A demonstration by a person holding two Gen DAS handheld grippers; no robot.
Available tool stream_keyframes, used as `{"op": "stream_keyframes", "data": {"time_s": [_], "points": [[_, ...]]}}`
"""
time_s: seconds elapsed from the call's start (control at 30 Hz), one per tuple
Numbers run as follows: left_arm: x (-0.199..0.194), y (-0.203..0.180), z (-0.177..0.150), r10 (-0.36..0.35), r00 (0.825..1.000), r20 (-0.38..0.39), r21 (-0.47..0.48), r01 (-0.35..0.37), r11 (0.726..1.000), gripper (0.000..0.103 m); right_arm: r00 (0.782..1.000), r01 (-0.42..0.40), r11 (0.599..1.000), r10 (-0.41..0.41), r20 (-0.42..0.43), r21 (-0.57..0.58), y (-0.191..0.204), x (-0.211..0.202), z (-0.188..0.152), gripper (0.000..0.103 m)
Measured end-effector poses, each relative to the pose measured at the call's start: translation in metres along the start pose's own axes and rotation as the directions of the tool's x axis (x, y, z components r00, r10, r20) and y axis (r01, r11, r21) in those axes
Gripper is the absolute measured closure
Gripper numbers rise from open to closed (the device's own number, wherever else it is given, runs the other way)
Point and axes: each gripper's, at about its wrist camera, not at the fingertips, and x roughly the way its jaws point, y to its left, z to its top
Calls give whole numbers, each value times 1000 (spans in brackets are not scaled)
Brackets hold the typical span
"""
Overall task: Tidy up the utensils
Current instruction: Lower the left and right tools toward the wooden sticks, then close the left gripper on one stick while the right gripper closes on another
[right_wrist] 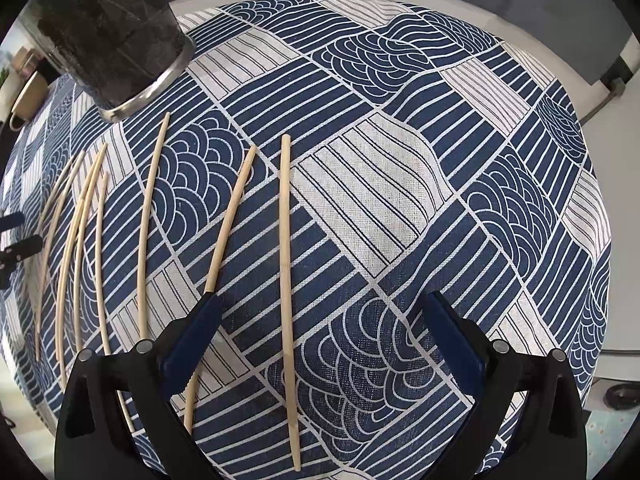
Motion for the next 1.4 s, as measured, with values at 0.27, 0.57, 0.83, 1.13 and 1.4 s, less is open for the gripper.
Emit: {"op": "stream_keyframes", "data": {"time_s": [0.27,0.57,0.83,1.13,1.4], "points": [[-24,-27,-9,-53,998,22,83,51,995,87,1000,4,998,-3,18,-65,-7,-18,3,94],[-27,-17,-27,-104,994,-16,2,104,995,98,1000,-13,999,13,10,-40,-35,-23,-7,103],[-44,-2,-58,-101,994,-33,-72,98,993,98,993,-113,991,111,39,67,-73,-33,-31,99],[-67,4,-85,-100,995,-10,-123,98,988,98,981,-167,986,168,95,-11,-33,-41,-10,69],[-88,11,-101,-103,994,28,-175,106,979,98,995,-77,994,82,64,-73,-15,-20,-10,79]]}}
